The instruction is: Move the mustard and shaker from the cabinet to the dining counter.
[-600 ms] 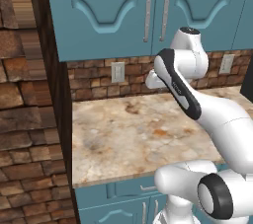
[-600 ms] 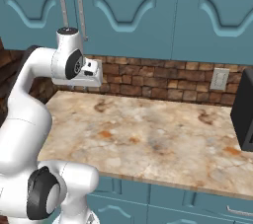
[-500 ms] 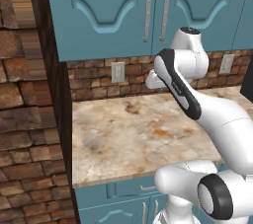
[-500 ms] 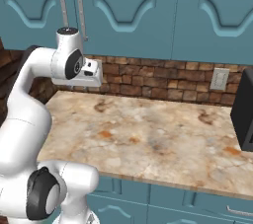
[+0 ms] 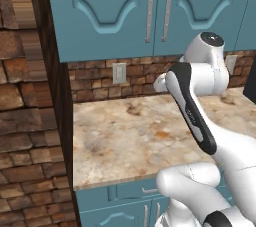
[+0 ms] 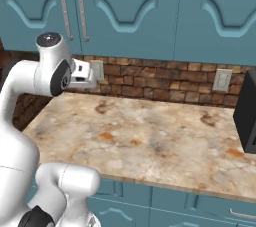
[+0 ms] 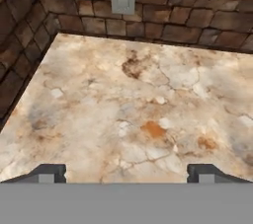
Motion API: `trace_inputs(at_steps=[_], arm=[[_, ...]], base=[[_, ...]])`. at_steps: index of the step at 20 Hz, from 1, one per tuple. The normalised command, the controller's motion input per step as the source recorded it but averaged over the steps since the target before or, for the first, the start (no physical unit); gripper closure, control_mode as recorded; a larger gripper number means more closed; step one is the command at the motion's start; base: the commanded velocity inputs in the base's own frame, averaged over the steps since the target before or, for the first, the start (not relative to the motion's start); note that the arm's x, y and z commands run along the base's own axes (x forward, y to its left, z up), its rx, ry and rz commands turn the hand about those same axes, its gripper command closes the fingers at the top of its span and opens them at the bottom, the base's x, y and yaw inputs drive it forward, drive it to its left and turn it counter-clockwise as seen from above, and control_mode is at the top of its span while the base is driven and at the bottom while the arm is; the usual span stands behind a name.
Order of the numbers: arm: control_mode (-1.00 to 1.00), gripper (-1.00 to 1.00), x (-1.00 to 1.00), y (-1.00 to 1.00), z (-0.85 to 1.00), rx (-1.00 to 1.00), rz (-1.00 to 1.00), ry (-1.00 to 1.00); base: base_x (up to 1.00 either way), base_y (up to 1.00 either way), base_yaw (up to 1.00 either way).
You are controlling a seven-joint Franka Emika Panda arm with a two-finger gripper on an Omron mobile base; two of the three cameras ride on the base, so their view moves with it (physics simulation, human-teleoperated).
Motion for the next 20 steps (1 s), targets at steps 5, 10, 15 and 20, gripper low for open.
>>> trace_inputs(at_steps=[5, 10, 15, 20], arm=[[-1.00, -1.00, -0.03, 0.00, 0.58, 0.00, -0.01, -0.42], [-1.00, -1.00, 0.00, 0.00, 0.59, 0.00, -0.03, -0.39], [-1.00, -1.00, 0.06, -0.03, 0.56, 0.00, -0.05, -0.39], [-1.00, -1.00, 0.26, -0.04, 0.51, 0.05, -0.01, -0.34]], base=[[0.00, 0.00, 0.00], [0.00, 0.00, 0.00], [0.00, 0.00, 0.00], [0.00, 0.00, 0.00]])
